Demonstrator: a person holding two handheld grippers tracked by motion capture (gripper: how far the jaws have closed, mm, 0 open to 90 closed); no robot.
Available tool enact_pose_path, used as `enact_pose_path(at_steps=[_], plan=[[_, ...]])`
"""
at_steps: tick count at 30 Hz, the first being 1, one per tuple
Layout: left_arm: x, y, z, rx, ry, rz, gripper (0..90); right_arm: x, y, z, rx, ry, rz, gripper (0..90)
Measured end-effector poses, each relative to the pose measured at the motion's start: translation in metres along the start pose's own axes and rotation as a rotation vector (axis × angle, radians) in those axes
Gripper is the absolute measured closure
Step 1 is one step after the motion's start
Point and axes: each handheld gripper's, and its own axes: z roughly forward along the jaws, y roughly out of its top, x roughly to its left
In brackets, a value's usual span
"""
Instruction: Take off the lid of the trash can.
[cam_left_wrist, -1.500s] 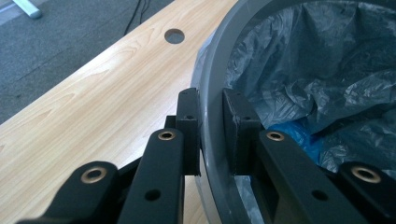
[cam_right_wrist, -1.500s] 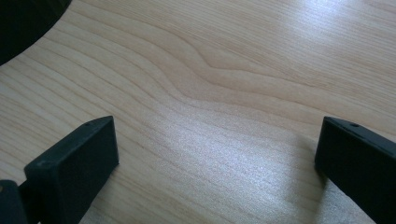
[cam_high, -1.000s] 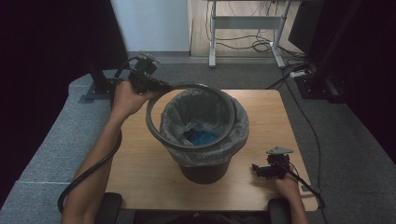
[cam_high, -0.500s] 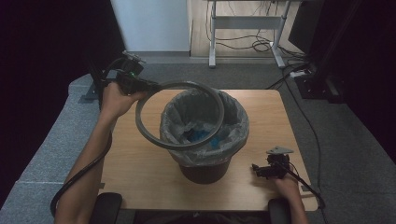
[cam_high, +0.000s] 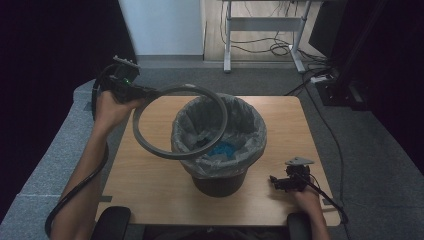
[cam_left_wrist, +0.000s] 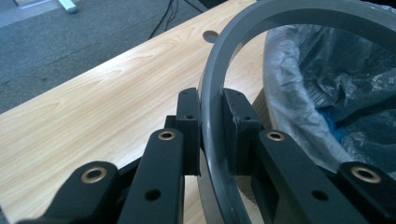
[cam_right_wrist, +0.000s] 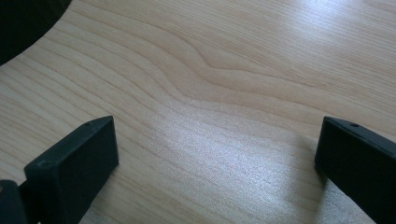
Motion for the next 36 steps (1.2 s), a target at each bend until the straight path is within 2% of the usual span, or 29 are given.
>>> enact_pose_path(at_steps=[18,36], plan=[[0.034,-0.033,-0.029,-0.025,0.047,-0.076,78.0,0.000,0.000,0.000,0.000,0.000,0.000,0.0],[0.058,-0.061,-0.053,-0.049,0.090,-0.122,78.1,0.000,0.000,0.000,0.000,0.000,-0.001,0.0]])
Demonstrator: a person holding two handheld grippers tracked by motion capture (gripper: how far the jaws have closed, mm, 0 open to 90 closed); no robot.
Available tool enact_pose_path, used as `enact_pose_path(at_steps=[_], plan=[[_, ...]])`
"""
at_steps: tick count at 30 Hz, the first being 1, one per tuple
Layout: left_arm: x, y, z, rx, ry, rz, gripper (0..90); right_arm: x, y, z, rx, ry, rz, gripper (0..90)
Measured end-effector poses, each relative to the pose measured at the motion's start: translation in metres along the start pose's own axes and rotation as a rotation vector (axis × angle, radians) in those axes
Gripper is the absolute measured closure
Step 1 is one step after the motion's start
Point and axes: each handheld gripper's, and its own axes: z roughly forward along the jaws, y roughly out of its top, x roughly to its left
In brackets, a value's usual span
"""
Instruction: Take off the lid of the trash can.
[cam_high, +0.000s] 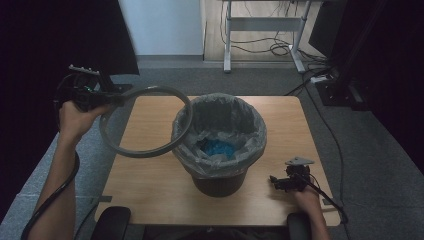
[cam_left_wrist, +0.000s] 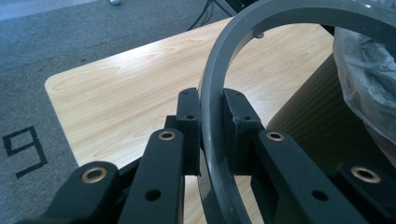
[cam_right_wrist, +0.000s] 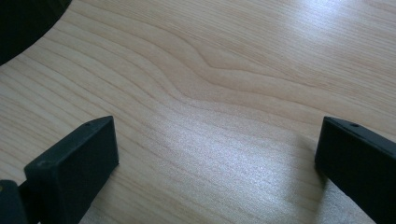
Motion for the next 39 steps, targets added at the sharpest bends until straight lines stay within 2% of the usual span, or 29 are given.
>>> enact_pose_path(at_steps=[22,39], plan=[[0.032,-0.033,-0.022,-0.031,0.048,-0.071,78.6,0.000,0.000,0.000,0.000,0.000,0.000,0.0],[0.049,-0.061,-0.008,-0.031,0.046,-0.116,79.0,0.000,0.000,0.000,0.000,0.000,0.000,0.0]])
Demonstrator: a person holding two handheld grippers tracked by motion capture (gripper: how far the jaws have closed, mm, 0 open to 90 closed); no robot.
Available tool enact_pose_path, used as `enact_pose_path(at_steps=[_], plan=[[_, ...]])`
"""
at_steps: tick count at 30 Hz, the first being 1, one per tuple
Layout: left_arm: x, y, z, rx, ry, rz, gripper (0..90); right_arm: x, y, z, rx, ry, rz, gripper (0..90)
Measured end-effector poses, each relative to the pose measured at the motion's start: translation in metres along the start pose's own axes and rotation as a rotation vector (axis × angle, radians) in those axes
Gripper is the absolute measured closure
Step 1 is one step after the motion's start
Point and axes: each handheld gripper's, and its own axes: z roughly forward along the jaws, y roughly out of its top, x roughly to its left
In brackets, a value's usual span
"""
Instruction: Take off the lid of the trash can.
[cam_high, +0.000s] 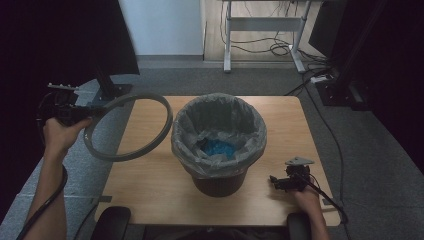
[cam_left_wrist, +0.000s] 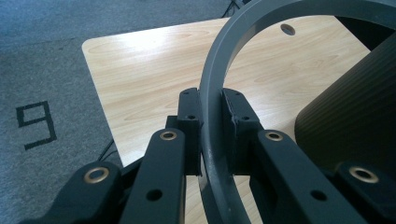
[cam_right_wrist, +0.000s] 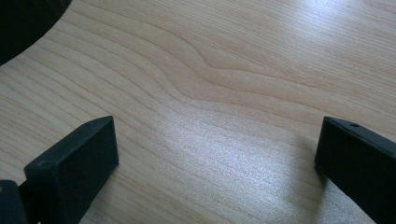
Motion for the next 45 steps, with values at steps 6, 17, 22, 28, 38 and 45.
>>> enact_pose_path(at_steps=[6,17,22,28,38,45], plan=[[0.007,-0.011,0.006,0.004,0.009,-0.017,79.1,0.000,0.000,0.000,0.000,-0.001,0.000,0.0],[0.011,-0.035,0.034,0.016,0.015,-0.025,79.1,0.000,0.000,0.000,0.000,-0.001,0.000,0.0],[0.009,-0.043,0.048,0.020,0.018,-0.016,79.1,0.000,0.000,0.000,0.000,0.000,0.000,0.0],[0.007,-0.052,0.064,0.027,0.016,-0.013,79.1,0.000,0.000,0.000,0.000,-0.001,0.000,0.0],[0.009,-0.070,0.087,0.041,0.036,-0.016,79.0,0.000,0.000,0.000,0.000,-0.001,0.000,0.0],[0.013,-0.086,0.103,0.042,0.046,-0.029,79.1,0.000,0.000,0.000,0.000,-0.001,0.000,0.0]])
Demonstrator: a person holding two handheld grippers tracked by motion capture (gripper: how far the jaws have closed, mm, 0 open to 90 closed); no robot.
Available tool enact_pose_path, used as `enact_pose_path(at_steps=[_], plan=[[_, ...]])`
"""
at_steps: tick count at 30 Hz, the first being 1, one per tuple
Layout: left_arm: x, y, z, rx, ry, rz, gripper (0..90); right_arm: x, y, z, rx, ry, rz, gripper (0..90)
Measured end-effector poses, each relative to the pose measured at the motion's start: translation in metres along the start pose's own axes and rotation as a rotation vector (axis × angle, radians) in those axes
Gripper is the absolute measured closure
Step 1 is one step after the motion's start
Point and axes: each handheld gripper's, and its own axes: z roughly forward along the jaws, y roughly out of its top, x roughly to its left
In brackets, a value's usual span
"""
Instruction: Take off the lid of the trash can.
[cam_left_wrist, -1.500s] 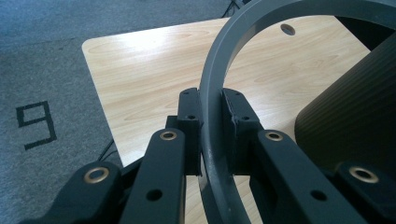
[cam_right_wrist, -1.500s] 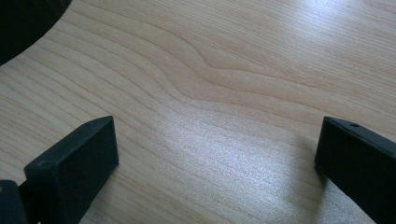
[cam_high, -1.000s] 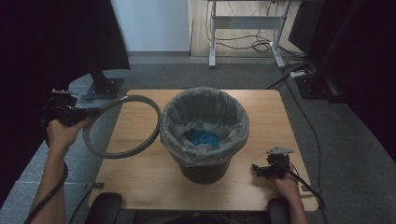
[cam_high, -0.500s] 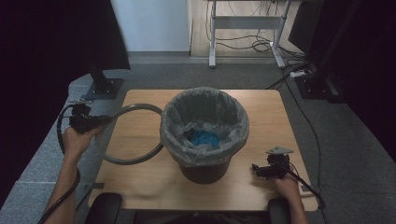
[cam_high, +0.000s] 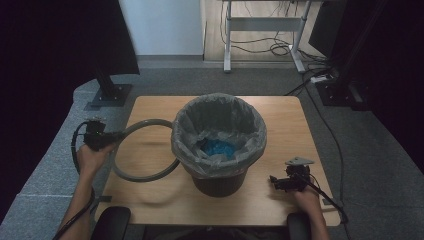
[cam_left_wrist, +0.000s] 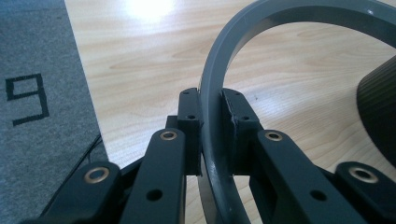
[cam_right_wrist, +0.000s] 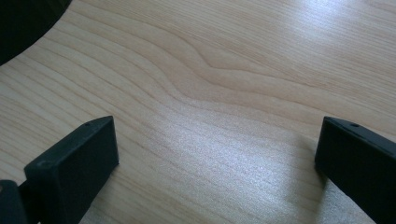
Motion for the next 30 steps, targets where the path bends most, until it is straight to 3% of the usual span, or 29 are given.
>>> enact_pose_path(at_steps=[15,30], plan=[[0.002,-0.024,0.033,0.021,0.043,0.004,79.1,0.000,0.000,0.000,0.000,0.000,0.000,0.0],[0.002,-0.049,0.065,0.086,0.075,0.030,78.8,0.000,0.000,0.000,0.000,0.001,0.001,0.0]])
